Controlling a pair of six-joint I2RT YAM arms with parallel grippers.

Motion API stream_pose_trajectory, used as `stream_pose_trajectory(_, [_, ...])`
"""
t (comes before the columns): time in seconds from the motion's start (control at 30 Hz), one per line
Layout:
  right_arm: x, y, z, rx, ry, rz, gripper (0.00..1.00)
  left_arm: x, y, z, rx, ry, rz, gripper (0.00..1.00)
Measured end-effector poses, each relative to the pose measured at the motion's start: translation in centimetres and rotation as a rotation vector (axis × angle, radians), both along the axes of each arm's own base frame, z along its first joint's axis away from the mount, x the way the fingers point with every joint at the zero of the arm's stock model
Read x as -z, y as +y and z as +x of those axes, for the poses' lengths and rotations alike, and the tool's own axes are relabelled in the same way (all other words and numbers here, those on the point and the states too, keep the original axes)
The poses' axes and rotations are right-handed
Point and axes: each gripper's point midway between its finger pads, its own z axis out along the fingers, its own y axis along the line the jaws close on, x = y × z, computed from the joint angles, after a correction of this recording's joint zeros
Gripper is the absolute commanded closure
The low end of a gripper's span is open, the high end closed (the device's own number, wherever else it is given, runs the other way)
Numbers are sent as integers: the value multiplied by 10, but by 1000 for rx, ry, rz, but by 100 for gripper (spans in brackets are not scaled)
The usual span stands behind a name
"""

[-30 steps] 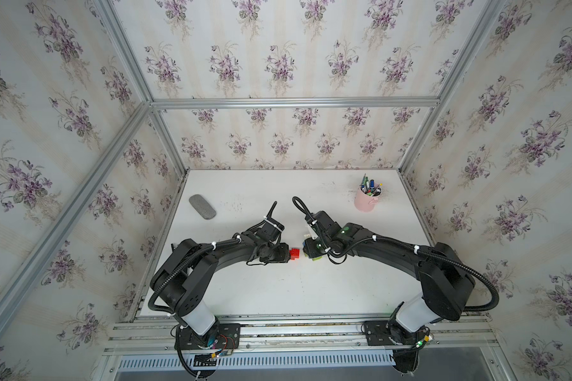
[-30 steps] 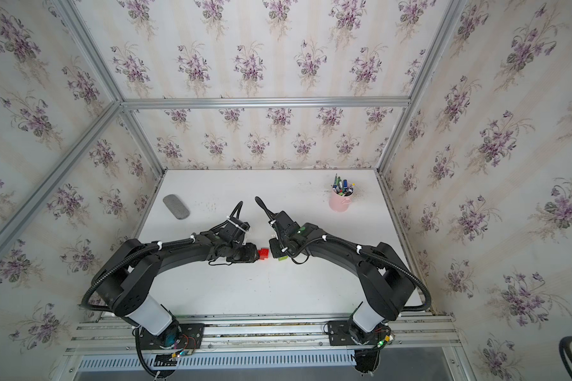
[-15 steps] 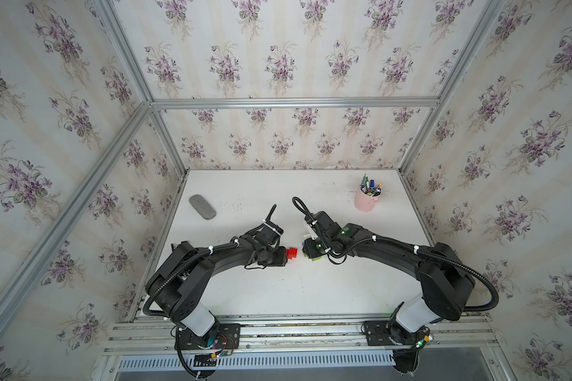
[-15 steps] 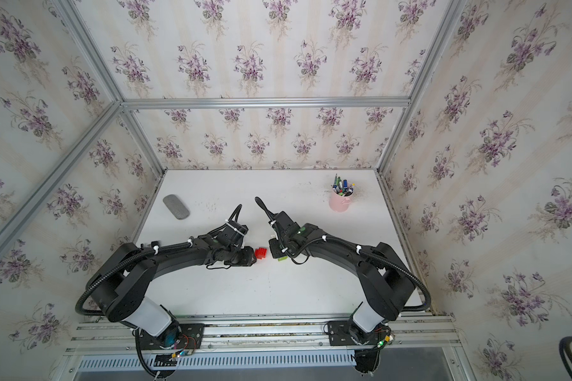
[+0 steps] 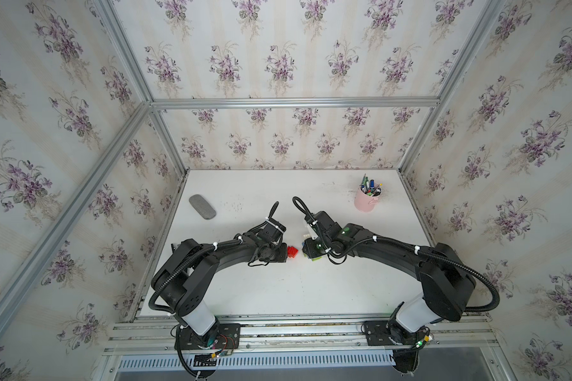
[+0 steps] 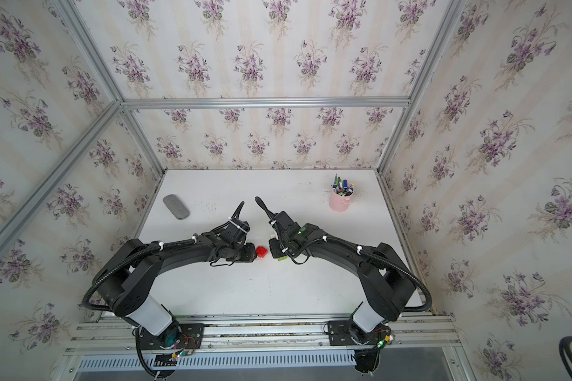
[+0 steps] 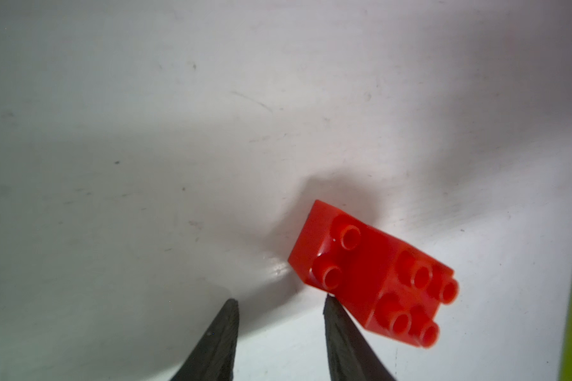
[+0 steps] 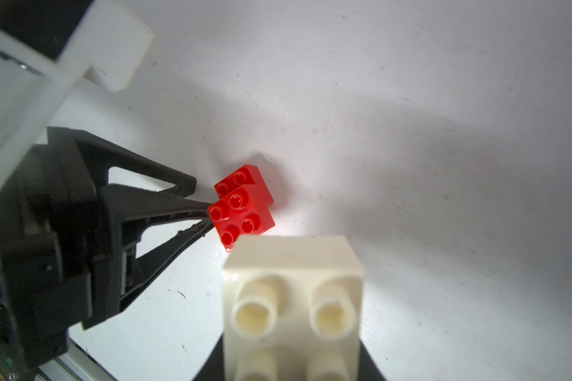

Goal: Assemble the letter y with lego
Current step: Adjust the lego brick at the center of the board.

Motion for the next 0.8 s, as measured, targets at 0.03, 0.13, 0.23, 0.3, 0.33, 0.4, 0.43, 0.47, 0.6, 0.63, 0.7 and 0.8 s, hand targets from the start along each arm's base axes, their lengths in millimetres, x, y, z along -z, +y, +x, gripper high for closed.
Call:
stream_pose_trajectory(0.03, [0, 0, 0, -1, 1, 1, 80, 0, 1, 2, -4, -4, 6, 53])
stream_pose_trajectory(0.13, [0, 0, 0, -2, 2, 2, 80, -1, 2, 7, -13, -13, 20, 52])
stream_pose_trajectory(0.23, [0, 0, 0, -2, 2, 2, 80, -2, 6, 6, -15, -12, 37, 50])
stream_pose_trajectory(0.3, [0, 1, 0, -4, 1, 2, 80, -3, 9, 4, -18, -6, 45, 47])
stream_pose_trajectory(0.33, [-1, 1, 0, -6, 0, 2, 80, -3, 13, 1, -19, 1, 50, 46])
stream_pose_trajectory(0.4, [-1, 2, 1, -8, -2, 3, 80, -7, 17, -1, -27, 1, 48, 41])
stream_pose_trajectory(0.43, [-1, 2, 1, -14, -6, 2, 80, -11, 19, 0, -28, -8, 41, 38])
stream_pose_trajectory(0.47, [-1, 3, 1, -16, -4, 2, 80, -14, 20, 0, -31, -13, 30, 37])
stream_pose_trajectory(0.6, [-1, 4, 2, -17, -4, 3, 80, -23, 25, 4, -55, -27, -36, 31])
stream_pose_trajectory(0.63, [-1, 5, 3, -17, -4, 3, 80, -26, 25, 5, -61, -30, -58, 29])
stream_pose_trajectory(0.7, [-1, 5, 3, -17, -3, 3, 80, -30, 21, 7, -61, -33, -103, 26])
stream_pose_trajectory(0.8, [-1, 5, 3, -18, -2, 5, 80, -35, 10, 9, -43, -32, -173, 26])
